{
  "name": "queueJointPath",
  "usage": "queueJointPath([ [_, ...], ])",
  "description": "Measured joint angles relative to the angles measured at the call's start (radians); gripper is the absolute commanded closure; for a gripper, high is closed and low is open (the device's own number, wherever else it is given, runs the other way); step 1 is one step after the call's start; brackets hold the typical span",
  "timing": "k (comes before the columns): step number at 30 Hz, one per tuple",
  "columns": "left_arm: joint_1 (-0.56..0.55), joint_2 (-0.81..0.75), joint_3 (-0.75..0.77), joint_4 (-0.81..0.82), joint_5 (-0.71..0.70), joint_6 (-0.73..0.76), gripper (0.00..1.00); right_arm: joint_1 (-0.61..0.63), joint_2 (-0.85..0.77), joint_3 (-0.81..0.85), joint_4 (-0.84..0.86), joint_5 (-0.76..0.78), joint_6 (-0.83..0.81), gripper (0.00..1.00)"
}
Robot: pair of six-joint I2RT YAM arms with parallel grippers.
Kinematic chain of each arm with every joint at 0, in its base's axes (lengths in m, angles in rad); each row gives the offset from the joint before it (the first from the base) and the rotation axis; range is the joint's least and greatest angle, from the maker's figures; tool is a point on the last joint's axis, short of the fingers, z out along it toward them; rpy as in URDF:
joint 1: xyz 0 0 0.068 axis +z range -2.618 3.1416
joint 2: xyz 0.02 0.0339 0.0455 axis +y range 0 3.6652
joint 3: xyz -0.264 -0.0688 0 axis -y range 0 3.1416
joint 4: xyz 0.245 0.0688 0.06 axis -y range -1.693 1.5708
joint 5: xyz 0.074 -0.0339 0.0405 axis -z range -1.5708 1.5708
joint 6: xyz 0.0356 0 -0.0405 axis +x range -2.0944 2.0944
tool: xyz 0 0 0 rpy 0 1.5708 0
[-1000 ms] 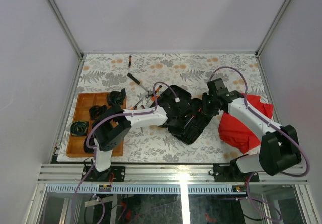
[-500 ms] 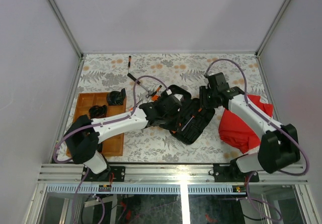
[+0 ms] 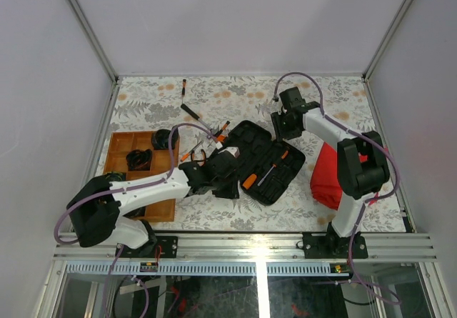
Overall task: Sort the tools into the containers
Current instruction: Adjust the screwdriver in the storage box.
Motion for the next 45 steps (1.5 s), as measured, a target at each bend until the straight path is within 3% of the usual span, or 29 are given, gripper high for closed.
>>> queueJointPath([
  [8,0.000,-0.058,-0.007,0.000,-0.027,-0.018,0.79,-0.006,0.119,0.074,-0.050,0.028,-0.048,0.53],
  [15,0.000,-0.058,-0.008,0.000,-0.036,-0.020,0.80,-0.011,0.186,0.096,-0.081,0.061,-0.055,0.67],
  [20,0.000,-0.060,-0.011,-0.001,-0.038,-0.024,0.80,-0.013,0.163,0.070,-0.088,0.074,-0.051,0.80],
  [27,0.000,-0.061,-0.013,-0.001,-0.039,-0.026,0.81,-0.030,0.040,-0.095,-0.087,0.080,0.056,0.82],
  [29,0.000,-0.064,-0.013,-0.001,-0.039,-0.025,0.81,-0.034,-0.003,-0.150,-0.082,0.078,0.087,0.79],
  [33,0.000,-0.082,-0.013,-0.002,-0.053,-0.025,0.81,-0.036,-0.112,-0.270,-0.090,0.066,0.158,0.59],
  [37,0.010,-0.122,-0.013,-0.003,-0.075,-0.026,0.80,-0.037,-0.260,-0.381,-0.100,-0.018,0.227,0.52],
  [45,0.122,-0.254,-0.013,-0.016,-0.111,-0.038,0.78,-0.038,-0.479,-0.343,-0.117,-0.027,0.231,0.41],
])
